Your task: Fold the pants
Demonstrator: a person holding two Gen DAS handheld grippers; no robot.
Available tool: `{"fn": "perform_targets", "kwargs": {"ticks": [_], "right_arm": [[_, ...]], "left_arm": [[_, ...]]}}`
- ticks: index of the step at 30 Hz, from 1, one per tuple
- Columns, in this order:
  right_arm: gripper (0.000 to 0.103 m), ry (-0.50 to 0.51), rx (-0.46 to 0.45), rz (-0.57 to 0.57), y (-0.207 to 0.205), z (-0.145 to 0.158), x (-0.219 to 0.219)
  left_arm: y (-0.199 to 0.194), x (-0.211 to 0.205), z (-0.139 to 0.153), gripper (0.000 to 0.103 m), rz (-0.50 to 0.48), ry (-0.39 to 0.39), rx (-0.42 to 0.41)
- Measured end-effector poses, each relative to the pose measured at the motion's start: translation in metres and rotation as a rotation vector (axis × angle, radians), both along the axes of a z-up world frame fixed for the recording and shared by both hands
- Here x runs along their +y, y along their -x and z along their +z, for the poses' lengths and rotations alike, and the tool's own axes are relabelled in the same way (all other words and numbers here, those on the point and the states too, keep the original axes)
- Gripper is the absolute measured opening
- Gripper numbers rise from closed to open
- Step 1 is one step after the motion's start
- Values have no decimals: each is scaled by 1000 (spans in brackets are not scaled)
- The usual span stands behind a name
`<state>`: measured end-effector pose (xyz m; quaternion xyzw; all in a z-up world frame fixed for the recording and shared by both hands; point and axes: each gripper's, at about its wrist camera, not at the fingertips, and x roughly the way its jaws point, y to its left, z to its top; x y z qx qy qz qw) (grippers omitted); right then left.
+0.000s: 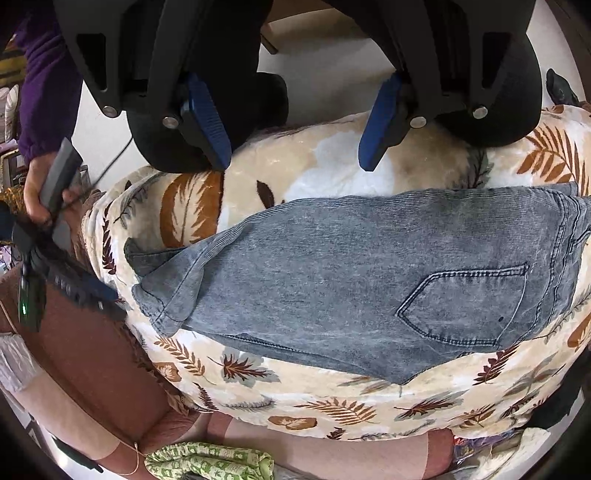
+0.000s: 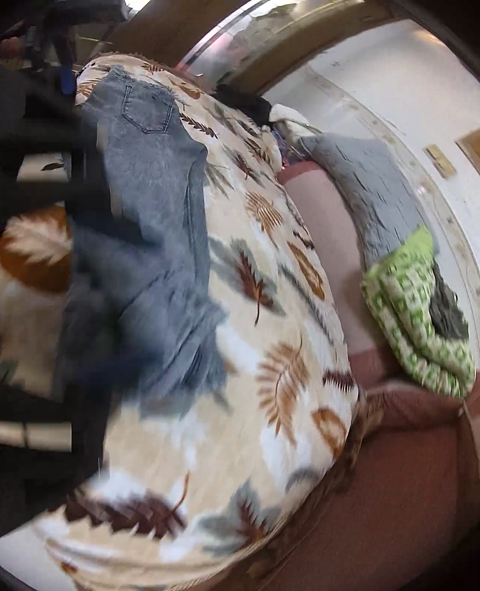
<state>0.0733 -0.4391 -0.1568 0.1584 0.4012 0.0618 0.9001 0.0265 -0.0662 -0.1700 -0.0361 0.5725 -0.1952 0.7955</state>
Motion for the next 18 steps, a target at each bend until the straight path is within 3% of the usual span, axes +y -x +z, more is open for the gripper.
{"fn": "perform_targets", "kwargs": {"ticks": [4,8,10,11,15,18], "right_arm": [[80,191,17,-60,-39,4,28],[77,295,148,-68,-81,-20,34],[38,320,223,-64,-88,-36,26],[20,324,245,-69,-84,-42,19],[19,341,173,-66,-29,-35,0],[18,271,163,-65,23,-35,-27]], "left_arm": [[-3,5,-5,72,18,14,17],[-3,9,-6,72,22,26,25],[-2,13,-4,72,28,34,17],[-2,16,-3,72,32,37,13],[-7,27,-2,72,59,54,7],[-11,30,-5,72,76,69,6]]}}
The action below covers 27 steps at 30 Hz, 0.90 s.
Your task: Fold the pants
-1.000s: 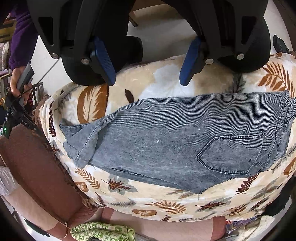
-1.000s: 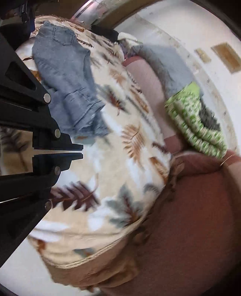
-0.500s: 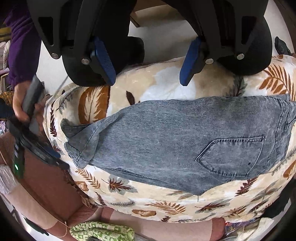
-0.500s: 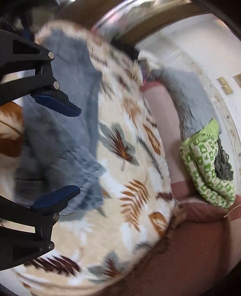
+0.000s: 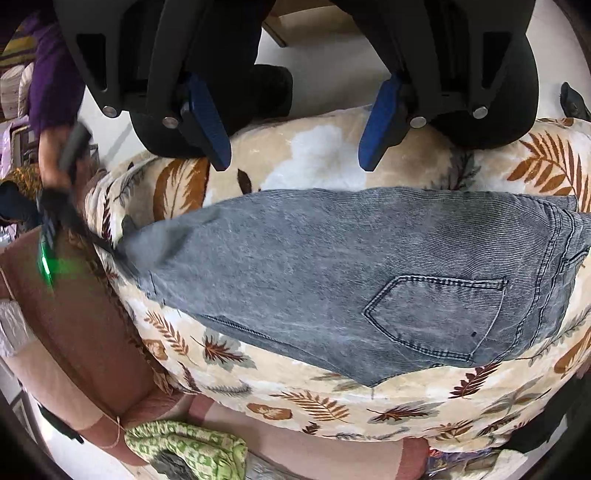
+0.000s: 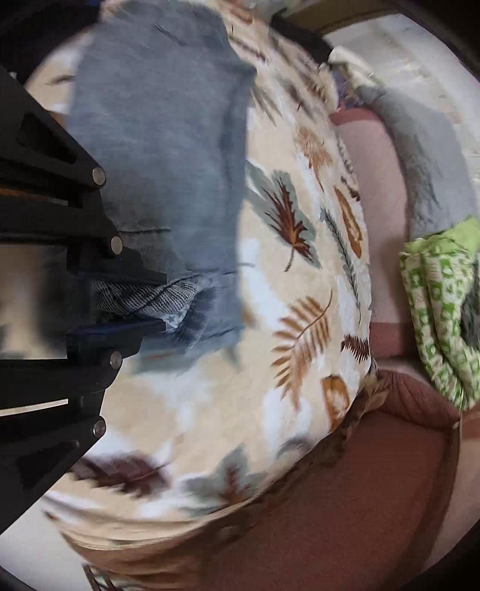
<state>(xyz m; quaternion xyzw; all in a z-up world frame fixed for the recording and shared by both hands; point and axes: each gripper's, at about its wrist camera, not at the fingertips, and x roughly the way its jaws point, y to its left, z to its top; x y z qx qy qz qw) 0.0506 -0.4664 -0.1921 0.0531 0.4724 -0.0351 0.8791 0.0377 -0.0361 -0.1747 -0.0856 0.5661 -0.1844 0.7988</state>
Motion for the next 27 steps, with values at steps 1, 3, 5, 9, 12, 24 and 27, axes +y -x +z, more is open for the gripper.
{"fn": "perform_targets", "kwargs": {"ticks": [1,3,5,9,12,24,27], "right_arm": [[18,-16,14,-14,11,-2,-7],[26,-102,52,-32,29,-12,-24],[41,-103,99,-48,38,-19,-32],[49,-156,9,-63,35,3,-44],[49,-157,-41,-44,13,17,-42],[48,-60,63,-53,-84,-19,-9],[48,42,105,-35,-95,-29,2]], "left_arm": [[-2,0,-2,72,5,5,4],[-4,-1,-5,72,5,13,12],[-5,-3,-6,72,-3,16,13],[-4,-2,-1,72,-12,1,-10],[-6,7,1,72,17,-1,-16],[-26,59,6,72,141,-78,-56],[-38,79,4,72,189,-115,-67]]}}
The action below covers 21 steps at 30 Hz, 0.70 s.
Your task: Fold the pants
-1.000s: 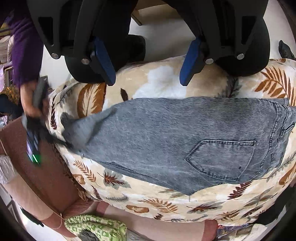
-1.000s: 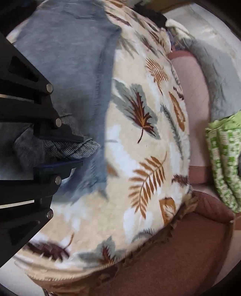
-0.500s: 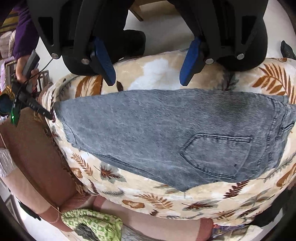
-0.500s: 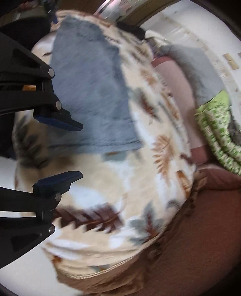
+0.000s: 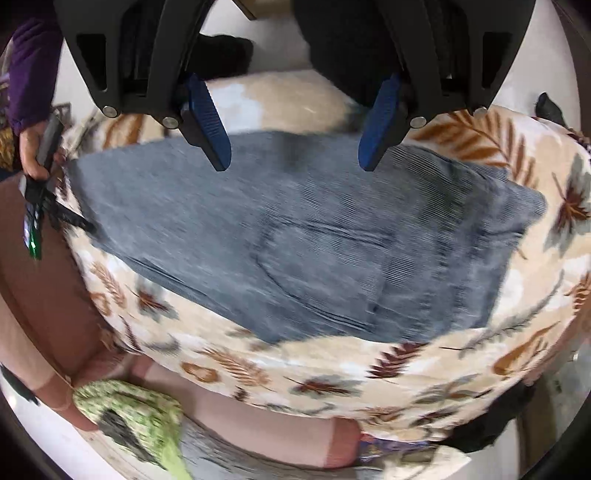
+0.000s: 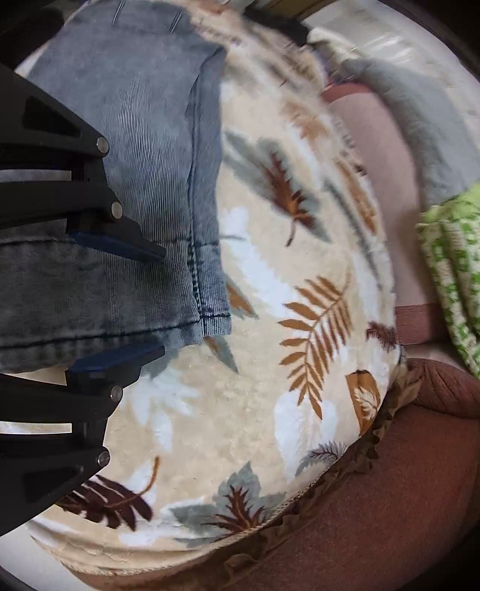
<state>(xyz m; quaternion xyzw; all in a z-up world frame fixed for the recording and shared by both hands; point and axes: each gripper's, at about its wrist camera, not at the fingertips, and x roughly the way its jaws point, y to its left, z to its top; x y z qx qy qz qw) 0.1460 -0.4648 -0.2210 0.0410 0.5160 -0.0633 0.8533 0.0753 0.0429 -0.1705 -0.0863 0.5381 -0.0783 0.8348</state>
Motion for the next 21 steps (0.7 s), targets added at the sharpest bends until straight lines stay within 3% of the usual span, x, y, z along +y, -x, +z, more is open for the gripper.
{"fn": "perform_targets", "kwargs": {"ticks": [3,9,12,15,18,21], "right_arm": [[49,57,28,13,-11,-4,5],[50,10,44,-19,-28,-12,-7],[56,-12,44,-51,-29,-12,-12],[59,-30,31,-99,-23,-4,-15],[59,-60,-52,-121,-5,18,-14],[60,-90,-131,-99,16,42,-4]], "left_arm": [[-15,25,-7,72,74,-32,13],[-40,78,-28,72,211,-91,56],[-46,85,-39,72,215,-52,87],[-50,74,-46,73,190,-116,73],[-56,56,-55,75,142,-247,52],[-63,54,-50,75,126,-269,84]]}}
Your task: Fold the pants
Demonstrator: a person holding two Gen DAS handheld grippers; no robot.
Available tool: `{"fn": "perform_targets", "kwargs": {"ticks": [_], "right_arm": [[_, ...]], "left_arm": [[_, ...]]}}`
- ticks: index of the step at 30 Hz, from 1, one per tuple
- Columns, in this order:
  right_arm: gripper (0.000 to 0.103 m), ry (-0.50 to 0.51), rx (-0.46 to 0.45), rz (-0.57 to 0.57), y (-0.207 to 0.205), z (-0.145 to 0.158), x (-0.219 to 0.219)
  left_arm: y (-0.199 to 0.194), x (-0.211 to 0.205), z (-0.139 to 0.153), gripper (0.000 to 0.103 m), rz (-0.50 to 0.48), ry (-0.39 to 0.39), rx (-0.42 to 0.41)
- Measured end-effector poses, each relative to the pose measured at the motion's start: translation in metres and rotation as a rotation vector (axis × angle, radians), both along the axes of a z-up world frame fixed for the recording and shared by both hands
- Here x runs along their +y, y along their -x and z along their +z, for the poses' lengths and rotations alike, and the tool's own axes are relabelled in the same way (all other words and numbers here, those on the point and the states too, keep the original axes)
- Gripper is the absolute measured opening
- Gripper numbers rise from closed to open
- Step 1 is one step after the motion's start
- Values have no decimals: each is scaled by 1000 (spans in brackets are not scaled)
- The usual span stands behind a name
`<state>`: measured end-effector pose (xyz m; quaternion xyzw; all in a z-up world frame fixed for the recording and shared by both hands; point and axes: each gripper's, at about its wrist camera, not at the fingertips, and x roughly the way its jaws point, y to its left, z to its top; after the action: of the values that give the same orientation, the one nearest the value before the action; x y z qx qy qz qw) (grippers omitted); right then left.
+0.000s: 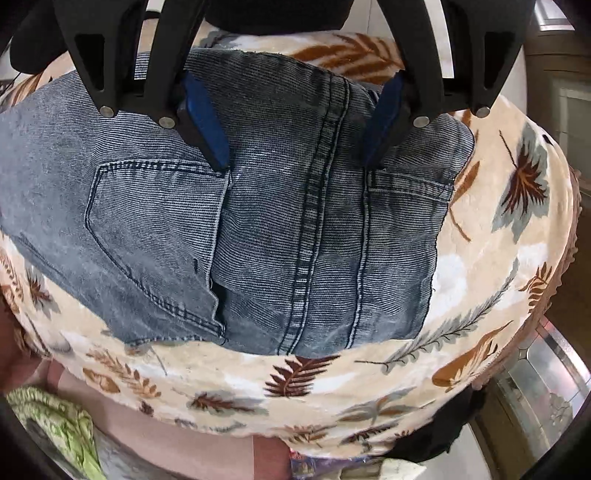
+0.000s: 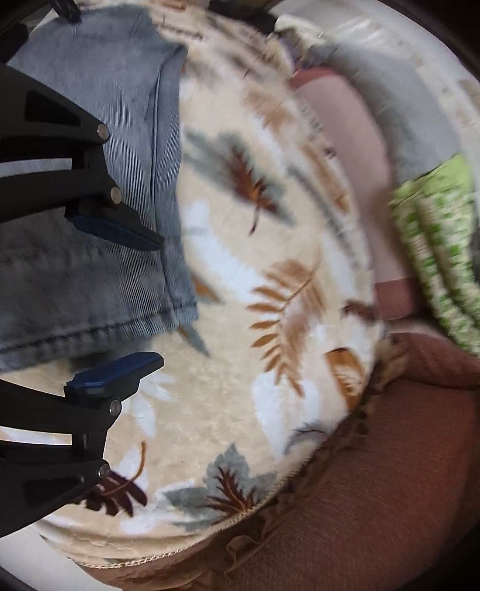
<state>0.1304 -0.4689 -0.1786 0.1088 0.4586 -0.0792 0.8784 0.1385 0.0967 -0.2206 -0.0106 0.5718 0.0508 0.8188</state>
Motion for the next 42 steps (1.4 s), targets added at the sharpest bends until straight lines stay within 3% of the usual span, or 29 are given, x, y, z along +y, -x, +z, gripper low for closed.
{"fn": "perform_targets", "kwargs": {"ticks": [3,7,10,16,20,24,31,33,38,42], "right_arm": [[60,-34,-51,79,19,16,20],[60,-79,-39,179,38,12,49],[60,-112,1,236,47,-1,69],[60,-68,42,252,64,-23,85],[60,-43,73,222,65,-36,78],[61,-70,97,190,66,-48,72],[62,-100,82,177,66,-52,69],[62,-121,84,171,66,-53,66],[71,-136,98,204,65,-55,69],[75,-109,92,230,67,-56,74]], "left_arm": [[1,-1,11,75,7,-2,12],[18,-19,38,75,-44,-78,-63],[30,-33,56,75,-83,-64,-96],[37,-68,73,77,-149,-24,-121],[35,-100,61,77,-201,-30,-97],[30,-129,35,78,-256,-11,-15],[11,-135,-2,78,-194,-12,65],[9,-135,-4,80,-186,-13,58],[10,-145,-19,103,-240,-26,52],[13,-147,-21,103,-223,-23,31]]}}
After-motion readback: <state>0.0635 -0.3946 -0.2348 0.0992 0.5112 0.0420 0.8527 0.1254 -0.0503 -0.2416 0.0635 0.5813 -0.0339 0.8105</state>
